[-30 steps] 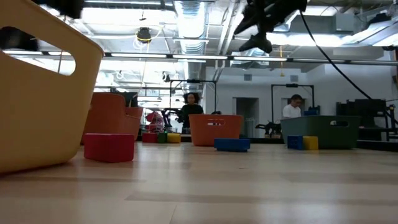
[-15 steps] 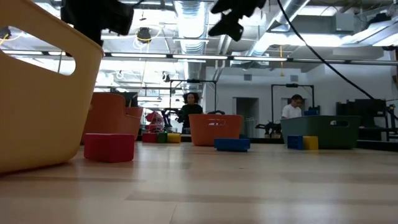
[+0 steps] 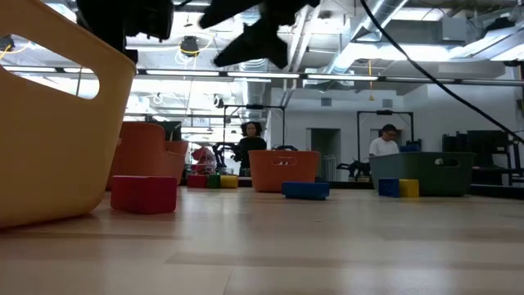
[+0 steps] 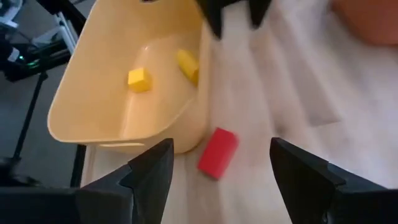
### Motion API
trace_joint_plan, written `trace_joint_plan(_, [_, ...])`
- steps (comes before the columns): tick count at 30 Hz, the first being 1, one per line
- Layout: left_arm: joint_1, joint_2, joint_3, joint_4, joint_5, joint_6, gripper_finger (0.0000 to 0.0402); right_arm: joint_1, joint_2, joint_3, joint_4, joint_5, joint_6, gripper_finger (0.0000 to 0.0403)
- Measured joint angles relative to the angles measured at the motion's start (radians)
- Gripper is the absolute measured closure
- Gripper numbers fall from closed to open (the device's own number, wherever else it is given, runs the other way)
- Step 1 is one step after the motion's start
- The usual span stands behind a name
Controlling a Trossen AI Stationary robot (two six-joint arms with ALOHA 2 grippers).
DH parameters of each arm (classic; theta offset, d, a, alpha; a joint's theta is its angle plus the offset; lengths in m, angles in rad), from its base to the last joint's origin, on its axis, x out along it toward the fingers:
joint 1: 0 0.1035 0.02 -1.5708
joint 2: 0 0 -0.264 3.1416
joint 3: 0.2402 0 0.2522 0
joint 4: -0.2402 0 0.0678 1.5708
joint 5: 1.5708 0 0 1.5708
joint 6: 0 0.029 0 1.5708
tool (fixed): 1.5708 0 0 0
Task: Sort blocks
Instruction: Put the red block into the right orange bin
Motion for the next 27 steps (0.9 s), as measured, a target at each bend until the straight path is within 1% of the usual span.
trace_joint_plan(2, [-0.017,-0.015,0.000,-0.001,-0.034,0.010,0.0223,0.030,0.039,0.000,0.026,0.022,0.038,0.0126])
trace_joint_plan(5, [-0.042,-0.058,0.000,-0.002,-0.096,0.010,0.0223,0.074,0.084,-0.001,0.027,0.098,0.087,0.0126])
trace_joint_plan(11, [-0.057,-0.165,0.000,-0.004,-0.172,-0.016,0.0223,0.133,0.165,0.000,0.033,0.230,0.078,0.0126])
trace_joint_plan(17, [-0.057,-0.223,0.000,-0.020,-0.189,-0.044,0.0223,0.137,0.241,0.000,0.078,0.238,0.062,0.0126])
trace_joint_plan(23, [-0.057,-0.239,0.000,-0.076,-0.190,-0.067,0.0223,0.126,0.243,0.000,0.100,0.255,0.055,0.0126])
trace_joint_plan(27, [-0.057,-0.239,0.000,-0.081,-0.197,-0.059,0.0223,0.125,0.243,0.000,0.116,0.263,0.008,0.0126])
